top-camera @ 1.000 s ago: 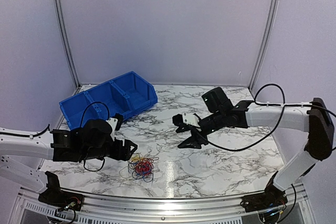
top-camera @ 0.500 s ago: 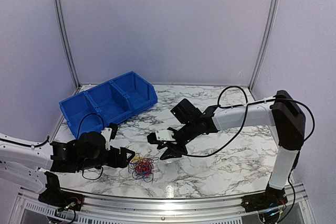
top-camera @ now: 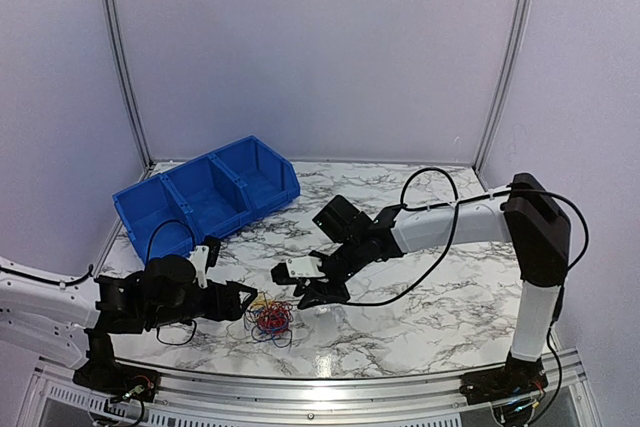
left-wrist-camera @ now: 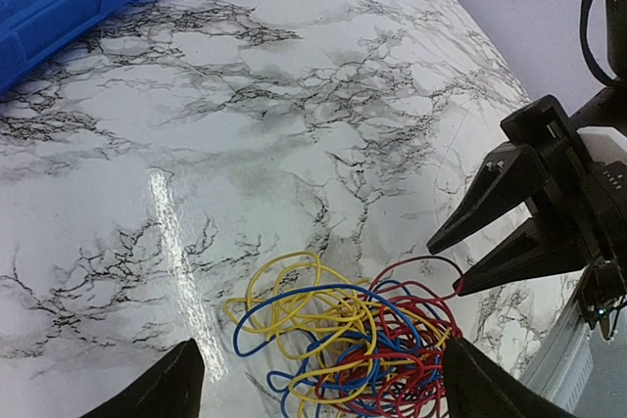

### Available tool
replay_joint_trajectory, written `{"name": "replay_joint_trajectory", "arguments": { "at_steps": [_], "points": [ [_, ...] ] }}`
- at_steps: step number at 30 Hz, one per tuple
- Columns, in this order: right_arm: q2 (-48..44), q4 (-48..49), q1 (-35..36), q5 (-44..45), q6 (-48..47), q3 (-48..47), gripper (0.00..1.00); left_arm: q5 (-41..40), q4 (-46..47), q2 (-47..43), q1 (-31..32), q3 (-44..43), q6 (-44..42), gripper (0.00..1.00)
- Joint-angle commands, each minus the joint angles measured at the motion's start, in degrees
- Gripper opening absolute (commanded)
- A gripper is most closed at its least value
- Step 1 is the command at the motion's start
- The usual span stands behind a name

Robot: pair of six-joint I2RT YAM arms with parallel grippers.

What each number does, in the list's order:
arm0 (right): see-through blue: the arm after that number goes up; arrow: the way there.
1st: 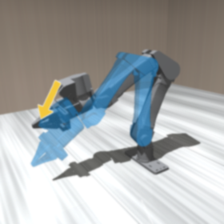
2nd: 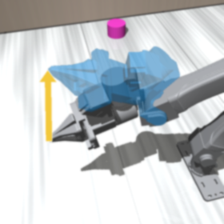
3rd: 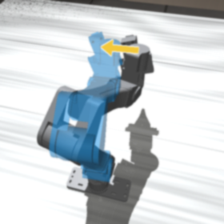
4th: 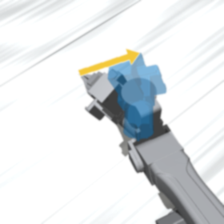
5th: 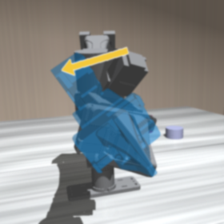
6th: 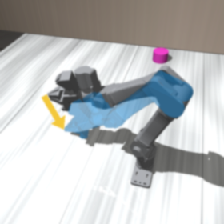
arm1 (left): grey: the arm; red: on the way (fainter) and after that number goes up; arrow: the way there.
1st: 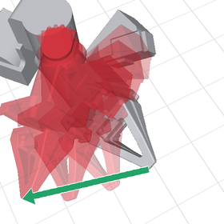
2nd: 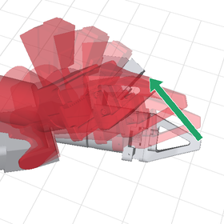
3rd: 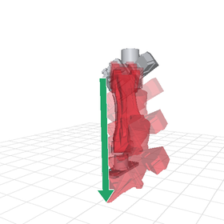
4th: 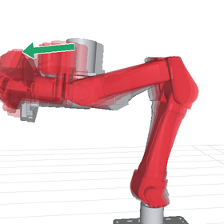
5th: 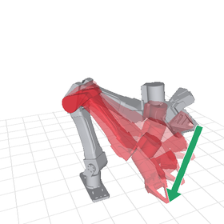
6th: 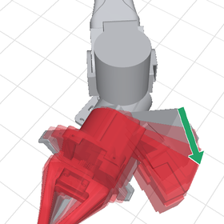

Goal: Untangle the cables

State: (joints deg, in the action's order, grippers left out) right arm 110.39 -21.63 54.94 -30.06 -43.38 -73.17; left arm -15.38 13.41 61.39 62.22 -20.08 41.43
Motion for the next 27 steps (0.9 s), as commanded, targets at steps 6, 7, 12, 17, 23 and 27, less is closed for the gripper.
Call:
{"name": "replay_joint_trajectory", "arguments": {
  "at_steps": [6,7,12,17,23,27],
  "points": [
    [0.92,1.9,0.87,1.74,4.53,-3.54,0.0,-2.7,12.78,2.75,2.14,2.37,0.48,0.9],
    [0.76,2.06,0.87,1.82,4.73,-3.46,0.0,-2.71,16.29,3.84,2.39,2.89,0.14,0.9],
    [0.14,1.56,0.72,0.98,6.31,-3.48,0.0,-2.63,22.65,12.6,3.85,0.48,-0.04,0.9],
    [-0.59,0.79,-1.06,-1.93,9.12,-4.15,0.0,-4.19,24.37,21.86,5.8,-3.26,1.22,0.89],
    [-2.03,-1.22,-3.34,-6.93,10.78,-5.19,0.0,-7.07,26.32,30.71,6.03,-5.45,5.33,0.72],
    [-3.64,-4.96,-5.09,-11.94,11.25,-7.38,0.0,-9.12,26.64,34.67,5.91,-6.18,9.53,0.6]
  ]
}}
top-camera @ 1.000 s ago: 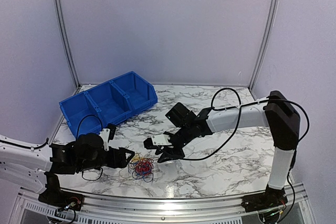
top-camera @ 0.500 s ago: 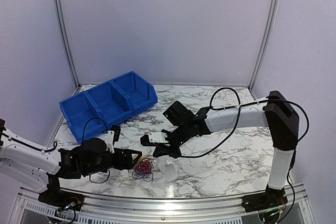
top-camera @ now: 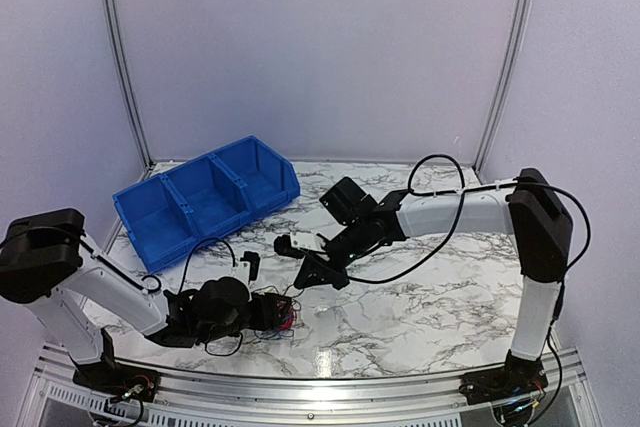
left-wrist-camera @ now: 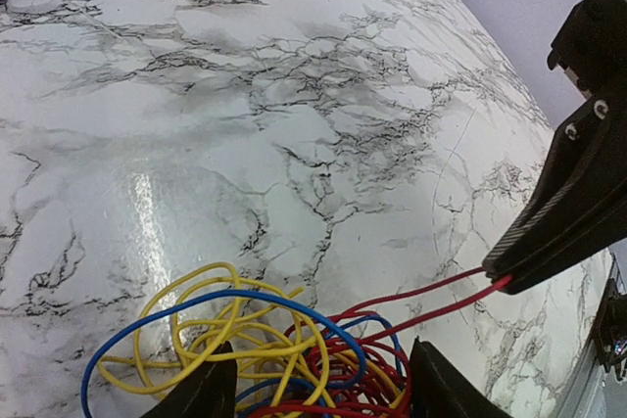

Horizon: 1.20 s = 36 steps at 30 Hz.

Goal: Untangle the cables

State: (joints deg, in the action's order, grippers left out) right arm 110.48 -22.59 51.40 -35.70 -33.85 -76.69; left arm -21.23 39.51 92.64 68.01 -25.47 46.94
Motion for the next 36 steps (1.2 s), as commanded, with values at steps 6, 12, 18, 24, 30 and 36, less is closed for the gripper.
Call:
{"name": "replay_joint_trajectory", "arguments": {
  "at_steps": [6,12,18,24,30,36],
  "points": [
    [-7.86,-7.94,-2.56,-8.44,3.54,-9.03,0.0,-2.53,1.22,6.75,-0.45,-1.04,5.22,0.47],
    [-9.99,-8.75,-2.74,-7.7,4.02,-15.13,0.0,-0.57,2.86,9.12,-1.49,-0.79,5.79,0.39],
    [-10.01,-11.53,-3.17,-7.99,3.37,-20.56,0.0,0.86,3.97,10.1,-2.16,-0.76,6.05,0.35],
    [-11.3,-14.08,-3.17,-8.51,3.18,-25.43,0.0,1.08,4.44,10.57,-2.22,-0.57,6.33,0.31],
    [-11.93,-15.56,-3.29,-8.87,3.05,-28.37,0.0,3.34,4.61,12.67,-2.95,-1.92,6.06,0.25],
    [-11.97,-16.36,-4.03,-10.85,3.85,-32.12,0.0,4.46,4.61,13.67,-3.48,-2.42,6.24,0.21]
  ]
}}
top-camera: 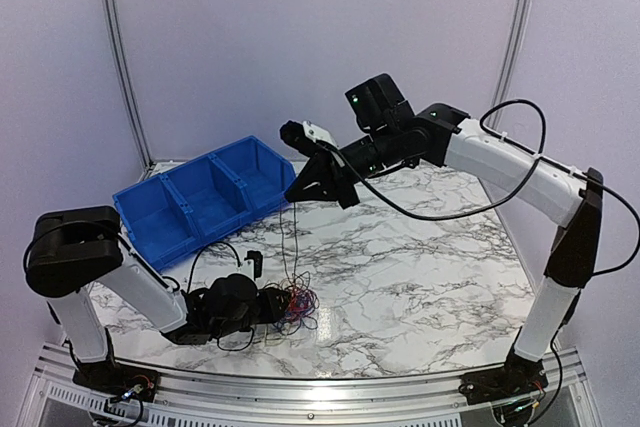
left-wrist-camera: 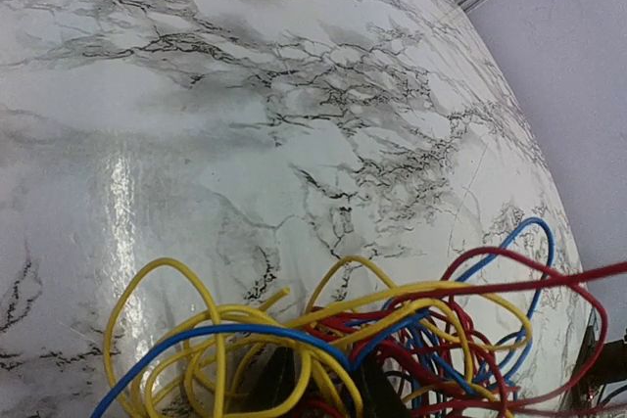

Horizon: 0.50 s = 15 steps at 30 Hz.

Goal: Untangle the cables

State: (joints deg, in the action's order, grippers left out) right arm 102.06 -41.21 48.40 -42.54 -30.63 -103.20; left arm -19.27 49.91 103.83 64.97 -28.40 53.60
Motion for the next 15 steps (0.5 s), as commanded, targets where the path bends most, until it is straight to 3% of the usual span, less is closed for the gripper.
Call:
{"name": "replay_joint_trajectory", "arguments": {
  "at_steps": [1,15],
  "points": [
    [-3.47,2.17,-1.14,-4.23,0.72,-6.28,0.0,2.66,-5.79,2.58,-0.53,0.39,-0.43,0.2],
    [-3.68,0.15,-2.65,-3.14,-0.31,-15.86,0.0,3.92,-5.71,3.91,-1.07,-0.09,-0.04,0.15]
  ]
}}
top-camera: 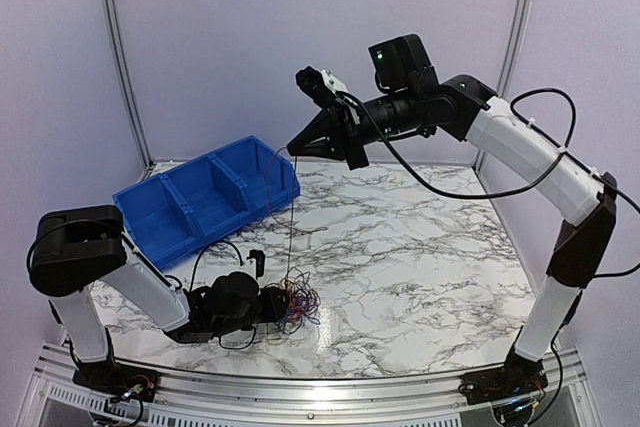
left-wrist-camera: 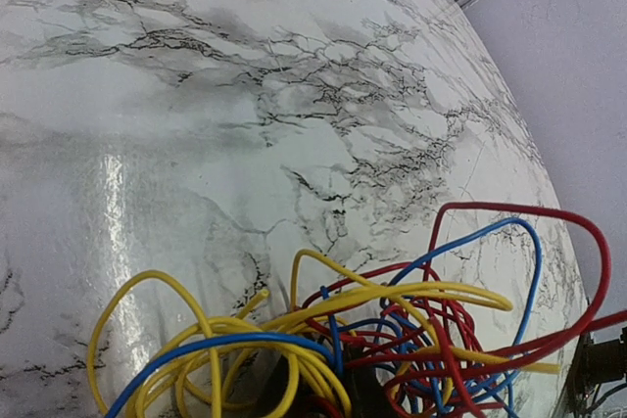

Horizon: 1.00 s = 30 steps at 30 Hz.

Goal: Untangle the cables

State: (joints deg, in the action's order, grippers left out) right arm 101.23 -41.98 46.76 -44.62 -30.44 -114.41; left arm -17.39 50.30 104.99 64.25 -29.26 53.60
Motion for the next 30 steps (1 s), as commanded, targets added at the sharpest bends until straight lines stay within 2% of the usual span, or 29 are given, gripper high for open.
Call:
{"name": "replay_joint_trajectory", "arguments": {
  "at_steps": [1,6,10,12,15,18,24,27,30],
  "points": [
    [-2.99,0.93,-1.21,-0.87,-0.78,-5.02,0.0,2.13,-6.1,2.76,-0.43,0.68,-0.07,0.15],
    [-3.25,1.03,-2.39,-0.74,-1.31,-4.07,0.0,2.25,-6.18,2.3,-0.61,0.73,-0.21,0.15],
    [-3.95,2.87,-2.4,-0.94,-1.19,2.21,0.0,2.31,-6.11,-2.12,-0.46,2.31,-3.14,0.3],
    [-4.55,4.19,-2.43,-0.78,-1.14,6.16,0.0,1.7,-6.17,-6.39,-0.29,4.23,-4.76,0.41],
    [-5.3,6.53,-2.42,-0.63,-0.8,11.92,0.0,0.07,-6.3,-15.21,-0.05,8.27,-6.95,0.55],
    [-5.85,8.92,-2.39,-0.83,-0.02,17.61,0.0,-0.65,-7.72,-27.69,0.0,12.1,-10.65,0.65],
    [-5.33,11.87,-1.59,-1.17,0.64,23.44,0.0,-1.09,-15.06,-50.59,0.53,13.39,-23.42,0.69],
    [-4.42,12.13,-0.6,-1.46,0.71,24.05,0.0,-1.28,-19.04,-54.01,0.53,10.56,-30.37,0.73],
    [-3.5,12.01,0.65,-1.61,0.83,23.75,0.0,-0.12,-24.65,-51.68,0.49,5.28,-36.43,0.73]
  ]
}}
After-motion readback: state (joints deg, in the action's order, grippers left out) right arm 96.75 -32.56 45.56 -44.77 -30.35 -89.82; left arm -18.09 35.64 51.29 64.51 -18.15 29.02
